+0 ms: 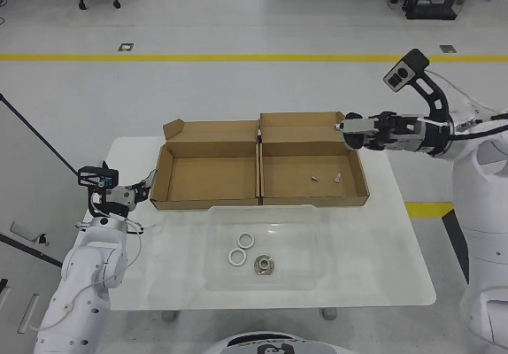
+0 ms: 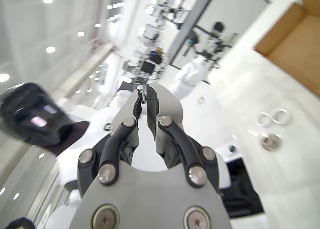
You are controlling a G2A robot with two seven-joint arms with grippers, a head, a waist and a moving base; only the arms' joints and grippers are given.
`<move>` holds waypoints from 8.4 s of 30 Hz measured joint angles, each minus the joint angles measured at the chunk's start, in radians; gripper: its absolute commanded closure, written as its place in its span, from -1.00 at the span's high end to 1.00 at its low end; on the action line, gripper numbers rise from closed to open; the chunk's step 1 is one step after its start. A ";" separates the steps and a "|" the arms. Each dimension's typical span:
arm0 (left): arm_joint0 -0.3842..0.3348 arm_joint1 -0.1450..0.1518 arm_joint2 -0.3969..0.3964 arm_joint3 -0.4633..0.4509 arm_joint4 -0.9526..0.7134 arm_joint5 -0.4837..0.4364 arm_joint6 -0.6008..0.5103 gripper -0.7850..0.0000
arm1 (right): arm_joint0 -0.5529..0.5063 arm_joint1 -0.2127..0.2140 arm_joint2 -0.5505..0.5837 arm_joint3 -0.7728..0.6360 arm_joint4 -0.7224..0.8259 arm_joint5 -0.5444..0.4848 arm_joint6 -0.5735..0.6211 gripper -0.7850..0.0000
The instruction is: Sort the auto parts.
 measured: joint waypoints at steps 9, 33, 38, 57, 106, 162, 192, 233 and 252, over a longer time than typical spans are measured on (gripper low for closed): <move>0.000 0.000 0.000 0.000 0.000 0.000 0.000 1.00 | 0.250 0.017 -0.223 0.127 -0.535 -0.105 0.055 -1.00; 0.000 0.000 0.000 0.000 0.000 0.000 0.000 1.00 | 0.498 -0.115 -0.817 0.541 -0.956 -0.126 -0.095 -1.00; 0.000 0.000 0.000 0.000 0.000 0.000 0.000 1.00 | 0.495 -0.133 -0.855 0.587 -0.984 -0.106 -0.122 -1.00; 0.000 0.000 0.000 0.000 0.000 0.000 0.000 1.00 | 0.473 -0.163 -0.929 0.618 -1.133 0.032 -0.183 -1.00; 0.000 0.000 0.000 0.000 0.000 0.000 0.000 1.00 | 0.565 -0.521 -1.090 1.344 -1.085 0.035 -0.365 0.59; 0.000 0.000 0.000 0.000 0.000 0.000 0.000 1.00 | -0.112 0.045 -0.050 0.153 -0.223 -0.488 0.041 1.00; -0.055 0.016 0.006 -0.161 0.035 -0.243 -0.203 1.00 | -0.169 0.101 -0.016 0.219 -0.115 -0.498 0.031 1.00; -0.826 0.032 0.814 -0.143 -0.638 -0.275 -1.536 1.00 | -0.169 0.101 -0.016 0.219 -0.115 -0.498 0.031 1.00; -0.863 0.013 0.984 0.004 -0.668 -0.269 -1.463 1.00 | -0.169 0.101 -0.016 0.219 -0.115 -0.498 0.031 1.00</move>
